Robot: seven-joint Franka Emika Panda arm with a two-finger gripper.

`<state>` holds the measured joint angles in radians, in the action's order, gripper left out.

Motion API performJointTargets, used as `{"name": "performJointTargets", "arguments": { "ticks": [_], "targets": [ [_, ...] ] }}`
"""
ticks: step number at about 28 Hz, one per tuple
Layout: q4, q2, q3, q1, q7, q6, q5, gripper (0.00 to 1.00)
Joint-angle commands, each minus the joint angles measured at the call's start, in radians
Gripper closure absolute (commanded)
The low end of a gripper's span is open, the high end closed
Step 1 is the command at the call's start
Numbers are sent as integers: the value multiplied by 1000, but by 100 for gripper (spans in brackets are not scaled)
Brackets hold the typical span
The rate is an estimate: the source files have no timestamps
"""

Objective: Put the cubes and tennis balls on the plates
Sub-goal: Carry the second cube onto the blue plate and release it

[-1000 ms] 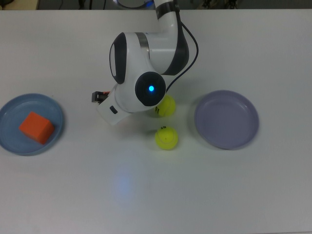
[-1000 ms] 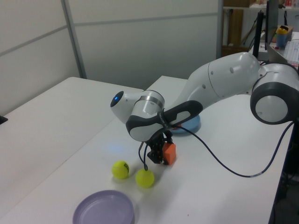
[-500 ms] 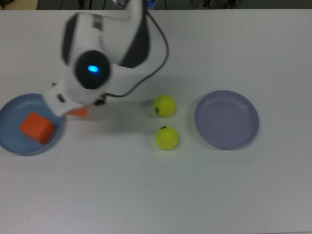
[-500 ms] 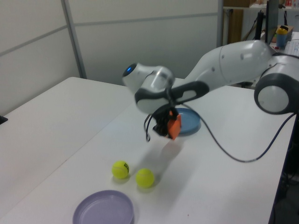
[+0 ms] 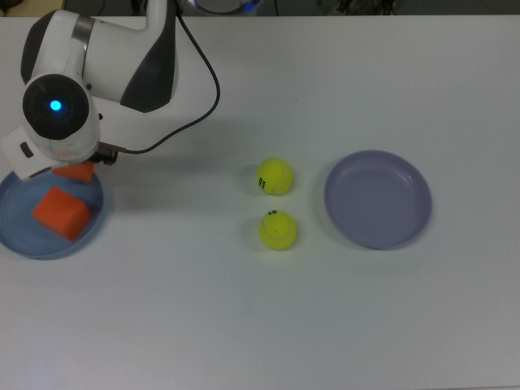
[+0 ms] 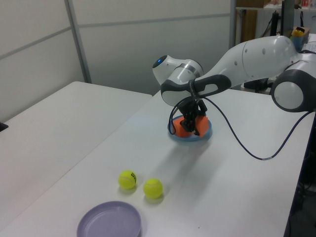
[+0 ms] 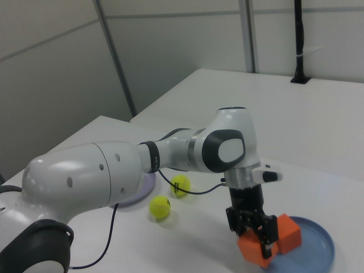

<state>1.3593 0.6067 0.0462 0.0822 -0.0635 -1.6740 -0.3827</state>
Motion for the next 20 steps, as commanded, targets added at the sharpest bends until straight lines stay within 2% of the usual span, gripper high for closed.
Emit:
{"name": "performJointTargets", "arguments": {
  "ticks": [1, 5, 8, 9, 13, 14, 16, 20],
  "targets": [
    [15, -22, 3, 13, 10, -55, 27, 0],
    [-17, -30, 9, 18, 22, -55, 56, 0],
    [-20, -62, 11, 22, 62, -55, 88, 0],
    [-20, -83, 14, 21, 89, -55, 120, 0],
    [-22, -108, 23, 7, 100, -67, 185, 0],
    [-22, -110, 50, -10, 91, -100, 192, 0],
    [-20, -111, 78, -31, 79, -139, 194, 0],
    [-16, -107, 106, -82, 31, -199, 193, 0]
  ]
}}
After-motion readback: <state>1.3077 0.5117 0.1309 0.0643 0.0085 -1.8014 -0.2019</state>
